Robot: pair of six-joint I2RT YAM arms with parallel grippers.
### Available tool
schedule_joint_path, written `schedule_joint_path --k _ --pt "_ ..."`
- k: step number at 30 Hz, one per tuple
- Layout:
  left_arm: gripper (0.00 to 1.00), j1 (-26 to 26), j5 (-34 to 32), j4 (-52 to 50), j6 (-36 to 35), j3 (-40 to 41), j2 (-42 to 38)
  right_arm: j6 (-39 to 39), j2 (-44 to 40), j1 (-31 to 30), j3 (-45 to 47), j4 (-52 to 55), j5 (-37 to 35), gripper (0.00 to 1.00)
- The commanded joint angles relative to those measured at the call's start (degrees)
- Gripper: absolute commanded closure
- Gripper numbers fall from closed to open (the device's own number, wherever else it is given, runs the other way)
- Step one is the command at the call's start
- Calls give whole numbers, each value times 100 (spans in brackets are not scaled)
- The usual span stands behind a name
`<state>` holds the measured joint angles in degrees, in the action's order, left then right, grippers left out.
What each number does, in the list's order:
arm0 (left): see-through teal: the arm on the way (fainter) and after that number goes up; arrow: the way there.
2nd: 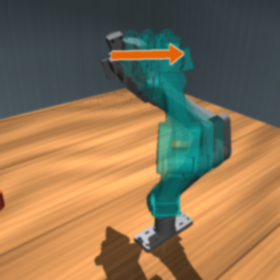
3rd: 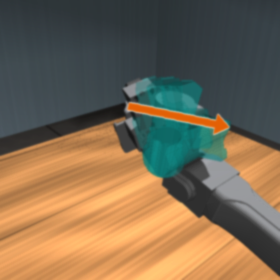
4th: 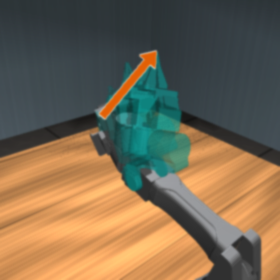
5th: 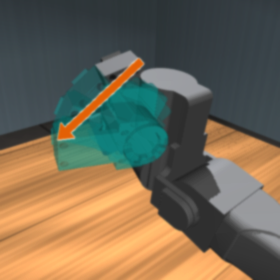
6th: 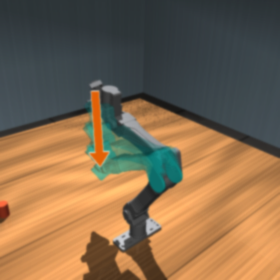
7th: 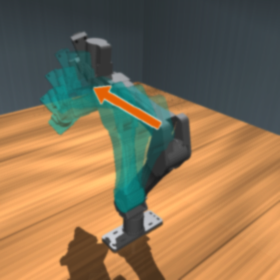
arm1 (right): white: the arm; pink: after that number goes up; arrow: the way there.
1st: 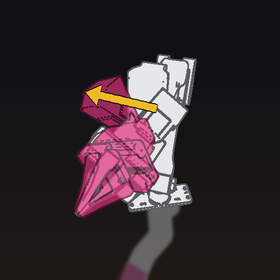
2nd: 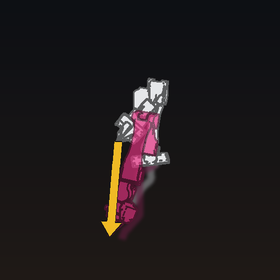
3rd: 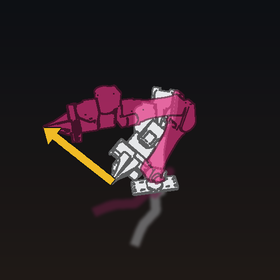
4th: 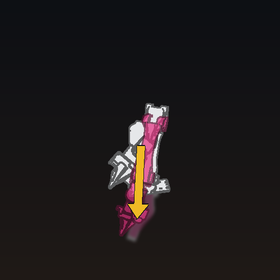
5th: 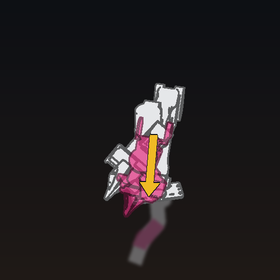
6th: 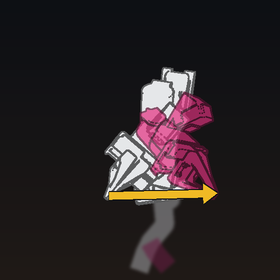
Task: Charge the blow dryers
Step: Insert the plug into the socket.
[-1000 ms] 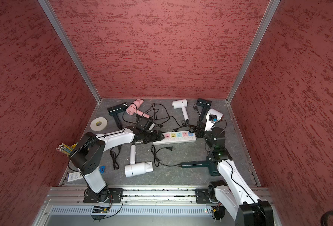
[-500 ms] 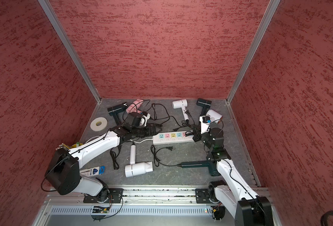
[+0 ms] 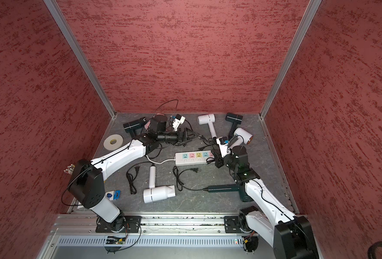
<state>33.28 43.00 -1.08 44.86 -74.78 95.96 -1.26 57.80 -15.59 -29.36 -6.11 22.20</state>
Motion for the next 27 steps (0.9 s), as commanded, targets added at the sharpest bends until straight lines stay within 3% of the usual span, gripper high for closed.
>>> schedule_joint_path --k 1,7,14,27 --pt "17 8 361 191 202 -250 252 -126 -7 -71 -176 -3 -101 100" --pt "30 26 564 493 466 -325 587 -120 -23 -95 -167 -40 -48 100" --pt "36 65 703 828 721 -327 817 -55 -101 -110 -126 -127 77 100" --pt "81 65 862 1334 1063 -256 997 12 -135 -110 -101 -170 135 100"
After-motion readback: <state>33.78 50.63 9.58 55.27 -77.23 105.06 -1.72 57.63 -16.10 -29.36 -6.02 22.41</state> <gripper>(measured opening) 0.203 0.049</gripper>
